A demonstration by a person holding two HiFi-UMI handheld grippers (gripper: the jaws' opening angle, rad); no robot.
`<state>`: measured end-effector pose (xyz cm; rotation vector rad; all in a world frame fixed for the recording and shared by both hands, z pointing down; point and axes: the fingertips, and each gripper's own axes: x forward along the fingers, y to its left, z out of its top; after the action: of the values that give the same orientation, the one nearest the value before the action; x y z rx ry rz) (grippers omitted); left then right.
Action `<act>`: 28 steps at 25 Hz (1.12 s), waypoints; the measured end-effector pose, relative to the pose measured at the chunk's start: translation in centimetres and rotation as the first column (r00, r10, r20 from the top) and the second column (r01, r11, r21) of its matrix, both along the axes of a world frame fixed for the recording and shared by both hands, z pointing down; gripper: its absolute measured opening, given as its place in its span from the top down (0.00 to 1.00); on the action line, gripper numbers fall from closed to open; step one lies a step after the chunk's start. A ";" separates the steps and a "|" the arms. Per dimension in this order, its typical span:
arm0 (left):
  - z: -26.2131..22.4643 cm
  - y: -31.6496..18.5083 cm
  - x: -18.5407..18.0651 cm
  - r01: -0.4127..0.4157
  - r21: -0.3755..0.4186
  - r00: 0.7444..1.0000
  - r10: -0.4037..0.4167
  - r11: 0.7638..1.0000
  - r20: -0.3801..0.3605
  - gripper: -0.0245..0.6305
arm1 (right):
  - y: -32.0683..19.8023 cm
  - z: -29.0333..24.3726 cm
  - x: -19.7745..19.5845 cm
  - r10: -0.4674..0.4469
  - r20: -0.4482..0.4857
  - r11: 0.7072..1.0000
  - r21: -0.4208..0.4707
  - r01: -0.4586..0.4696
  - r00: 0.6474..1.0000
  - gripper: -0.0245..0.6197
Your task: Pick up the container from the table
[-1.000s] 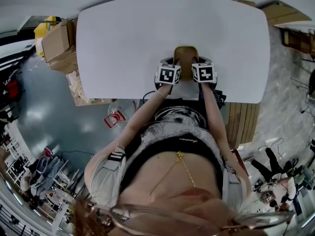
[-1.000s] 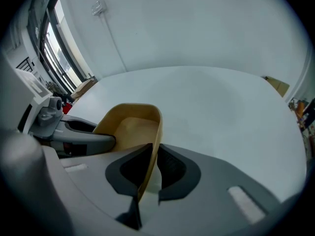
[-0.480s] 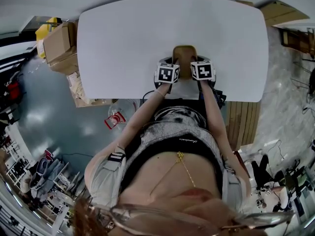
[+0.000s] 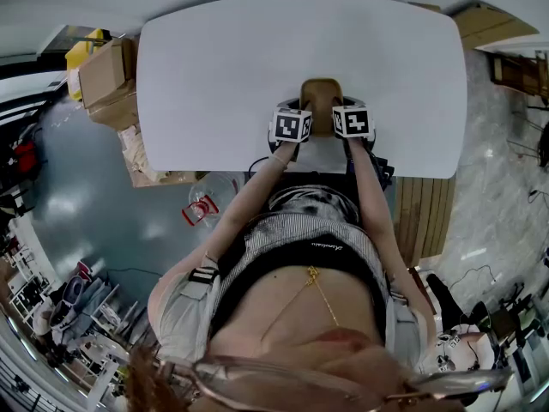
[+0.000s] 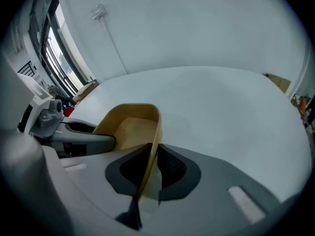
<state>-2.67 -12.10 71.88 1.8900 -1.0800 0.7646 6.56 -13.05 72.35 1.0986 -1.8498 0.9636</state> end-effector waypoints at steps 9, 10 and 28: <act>0.4 0.1 0.0 -0.007 -0.002 1.000 0.007 1.000 -0.001 0.84 | 0.0 0.2 -0.1 0.007 0.008 1.000 0.000 -0.007 1.000 0.87; 0.4 0.1 0.0 -0.007 -0.001 1.000 0.007 1.000 -0.001 0.84 | 0.0 0.2 0.0 0.008 0.008 1.000 0.000 -0.008 1.000 0.87; 0.2 -0.2 0.0 0.006 0.007 1.000 -0.006 1.000 0.000 0.84 | -0.2 0.1 0.0 0.024 0.013 1.000 0.001 -0.024 1.000 0.87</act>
<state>-2.64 -12.27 72.09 1.8915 -1.0890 0.7586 6.54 -13.22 72.43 1.1201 -1.8515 0.9856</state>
